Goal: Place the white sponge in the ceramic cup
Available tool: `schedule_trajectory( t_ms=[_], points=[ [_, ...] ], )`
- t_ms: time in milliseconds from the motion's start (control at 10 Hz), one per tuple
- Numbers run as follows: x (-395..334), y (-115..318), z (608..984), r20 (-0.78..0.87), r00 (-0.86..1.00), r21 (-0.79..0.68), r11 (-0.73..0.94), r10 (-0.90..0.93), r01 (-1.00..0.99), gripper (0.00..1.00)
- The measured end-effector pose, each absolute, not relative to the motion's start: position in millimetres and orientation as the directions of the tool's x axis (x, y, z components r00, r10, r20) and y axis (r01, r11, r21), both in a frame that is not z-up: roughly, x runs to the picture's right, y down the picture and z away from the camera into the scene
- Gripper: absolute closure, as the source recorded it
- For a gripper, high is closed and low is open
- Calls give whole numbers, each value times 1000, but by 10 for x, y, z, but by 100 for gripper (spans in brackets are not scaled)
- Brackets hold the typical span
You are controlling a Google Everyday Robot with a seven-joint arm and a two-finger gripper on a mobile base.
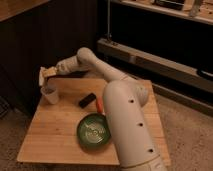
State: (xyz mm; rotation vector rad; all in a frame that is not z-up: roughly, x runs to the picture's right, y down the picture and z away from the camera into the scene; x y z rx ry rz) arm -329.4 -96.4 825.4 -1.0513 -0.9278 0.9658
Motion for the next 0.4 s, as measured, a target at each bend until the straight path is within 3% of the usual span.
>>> schedule_trajectory(
  t_ms=[400],
  points=[
    [-3120, -1009, 8175, 146, 303, -957, 212, 942, -198, 20]
  ],
)
